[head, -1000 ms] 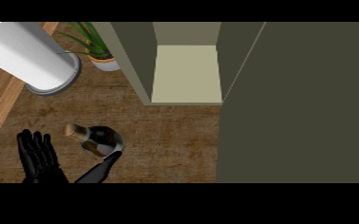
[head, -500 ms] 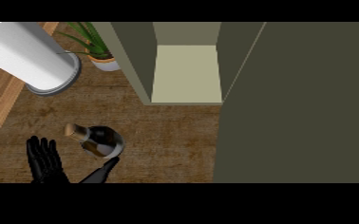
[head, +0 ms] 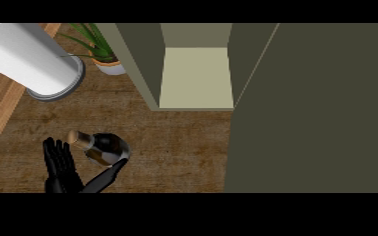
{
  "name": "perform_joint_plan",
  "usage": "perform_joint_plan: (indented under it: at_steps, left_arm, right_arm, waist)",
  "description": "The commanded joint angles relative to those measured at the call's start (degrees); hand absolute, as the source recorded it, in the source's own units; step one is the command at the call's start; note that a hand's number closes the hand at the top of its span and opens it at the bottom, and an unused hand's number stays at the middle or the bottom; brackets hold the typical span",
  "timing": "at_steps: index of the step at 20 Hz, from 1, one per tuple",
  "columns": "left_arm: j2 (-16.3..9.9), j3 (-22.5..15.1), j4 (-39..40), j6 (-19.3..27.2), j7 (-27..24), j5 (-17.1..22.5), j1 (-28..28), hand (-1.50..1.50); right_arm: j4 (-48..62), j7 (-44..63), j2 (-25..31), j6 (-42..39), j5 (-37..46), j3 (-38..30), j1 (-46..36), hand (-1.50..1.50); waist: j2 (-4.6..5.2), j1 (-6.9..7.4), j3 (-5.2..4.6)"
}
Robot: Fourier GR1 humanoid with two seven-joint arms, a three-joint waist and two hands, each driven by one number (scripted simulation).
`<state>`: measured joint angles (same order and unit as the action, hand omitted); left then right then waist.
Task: Pick up the wine, place it into the cabinet and close the cabinet
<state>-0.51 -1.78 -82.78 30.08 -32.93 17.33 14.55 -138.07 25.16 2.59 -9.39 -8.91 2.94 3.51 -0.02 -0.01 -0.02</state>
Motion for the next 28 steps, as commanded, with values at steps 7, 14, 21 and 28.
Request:
perform_joint_plan:
  at_steps: [7, 14, 21, 28]
  left_arm:
    - [-0.4, 6.0, 15.0, -6.8, -7.3, 3.5, -6.7, -1.50]
    - [0.5, 5.7, 24.3, -10.8, -15.1, 7.4, -7.1, -1.50]
    - [0.5, 5.5, 27.8, -16.0, -18.5, 12.1, -10.3, -1.50]
    - [-2.0, 11.2, 42.3, -22.6, -23.3, 13.1, -18.7, -1.50]
  right_arm:
    - [0.0, -2.1, -0.1, -2.4, 0.0, -0.2, 2.8, -1.50]
    - [-3.8, 1.8, 0.2, -0.9, -1.6, -1.0, 1.6, -1.50]
    - [-2.3, 0.6, 1.5, -2.8, -3.5, -3.8, 1.9, -1.50]
    - [2.8, -6.2, 0.2, -5.1, -2.2, -3.9, 5.0, -1.50]
  waist:
    - [0.00, -0.06, 0.01]
    - [-0.01, -0.09, 0.00]
    - [-0.01, -0.09, 0.01]
    - [0.04, -0.29, 0.01]
